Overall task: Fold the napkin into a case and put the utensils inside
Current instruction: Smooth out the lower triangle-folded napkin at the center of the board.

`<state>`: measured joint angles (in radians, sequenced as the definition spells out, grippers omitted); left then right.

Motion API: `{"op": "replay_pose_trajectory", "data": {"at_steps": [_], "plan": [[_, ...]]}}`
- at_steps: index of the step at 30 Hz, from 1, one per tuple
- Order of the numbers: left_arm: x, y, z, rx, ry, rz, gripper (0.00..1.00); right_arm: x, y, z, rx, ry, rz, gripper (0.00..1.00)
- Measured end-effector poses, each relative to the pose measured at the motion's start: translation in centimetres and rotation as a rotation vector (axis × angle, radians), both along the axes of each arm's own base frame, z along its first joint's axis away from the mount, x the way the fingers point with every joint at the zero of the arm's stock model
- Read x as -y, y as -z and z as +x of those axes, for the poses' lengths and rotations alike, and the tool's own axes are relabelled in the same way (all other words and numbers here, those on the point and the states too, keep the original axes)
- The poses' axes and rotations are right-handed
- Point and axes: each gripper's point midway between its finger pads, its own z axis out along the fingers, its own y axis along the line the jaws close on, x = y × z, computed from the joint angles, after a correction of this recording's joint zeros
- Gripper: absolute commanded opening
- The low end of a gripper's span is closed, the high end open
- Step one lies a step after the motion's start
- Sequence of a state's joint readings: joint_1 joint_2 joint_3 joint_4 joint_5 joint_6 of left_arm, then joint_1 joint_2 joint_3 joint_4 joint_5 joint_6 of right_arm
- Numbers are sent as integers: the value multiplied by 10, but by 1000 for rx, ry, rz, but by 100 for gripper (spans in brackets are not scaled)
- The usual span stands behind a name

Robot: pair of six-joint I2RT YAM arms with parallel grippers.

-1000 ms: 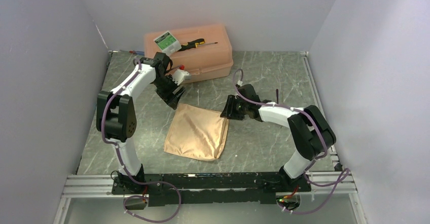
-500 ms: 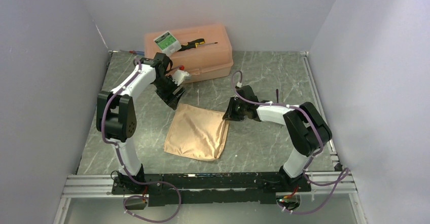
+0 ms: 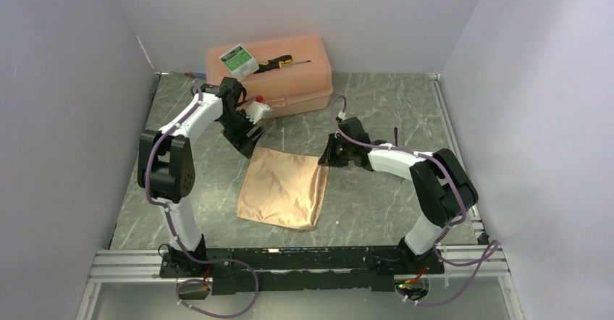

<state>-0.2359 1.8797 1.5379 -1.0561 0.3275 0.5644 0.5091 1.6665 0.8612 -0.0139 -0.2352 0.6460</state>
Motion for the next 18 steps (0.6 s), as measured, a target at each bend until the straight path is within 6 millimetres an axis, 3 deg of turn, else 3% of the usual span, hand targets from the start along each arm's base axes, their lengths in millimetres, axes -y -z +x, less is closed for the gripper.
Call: {"op": "replay_pose_trajectory", "data": {"at_steps": [8,16,18], "plan": [[9,-1,-3,-7,13,-17,76,9,-4,12,24,9,-14,0],[53,-2,-17,-17,117,-34,76,30,16,20,-7,38,-52,0],[60,0,-17,-17,132,-35,76,30,24,18,-24,24,-60,8]]}}
